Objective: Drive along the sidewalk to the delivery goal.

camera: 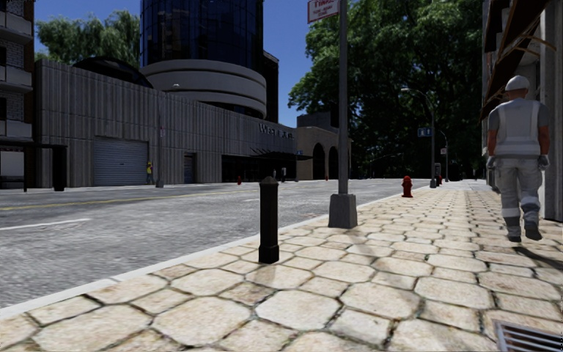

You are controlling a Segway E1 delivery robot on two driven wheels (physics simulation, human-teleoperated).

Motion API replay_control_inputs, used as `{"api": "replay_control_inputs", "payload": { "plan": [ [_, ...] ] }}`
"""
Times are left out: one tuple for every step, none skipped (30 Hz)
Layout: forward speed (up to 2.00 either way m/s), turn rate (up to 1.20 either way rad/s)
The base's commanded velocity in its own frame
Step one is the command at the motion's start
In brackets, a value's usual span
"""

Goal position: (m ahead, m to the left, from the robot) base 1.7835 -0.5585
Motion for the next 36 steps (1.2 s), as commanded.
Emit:
{"api": "replay_control_inputs", "payload": {
  "plan": [
    [1.10,-0.26],
    [1.10,-0.18],
    [1.10,-0.18],
    [1.10,0.00],
    [1.11,0.00],
    [1.12,0.00],
    [1.12,0.00],
    [1.12,0.00],
    [1.12,0.00],
    [1.11,0.00],
    [1.10,0.00],
    [1.10,0.00],
    [1.09,-0.14],
    [1.06,-0.32],
    [1.04,-0.44],
    [1.04,-0.44],
    [1.03,-0.47],
    [1.02,-0.48],
    [1.02,-0.48],
    [1.01,-0.48],
    [1.01,-0.48],
    [1.01,-0.48],
    [1.01,-0.48],
    [1.01,-0.48],
    [1.00,-0.48],
    [1.00,-0.48],
    [1.00,-0.48],
    [1.00,-0.48],
    [1.00,-0.48],
    [1.00,-0.48],
    [1.00,-0.48],
    [1.00,-0.48],
    [1.00,-0.48],
    [1.00,-0.46],
    [1.00,-0.46],
    [1.00,-0.42]
  ]
}}
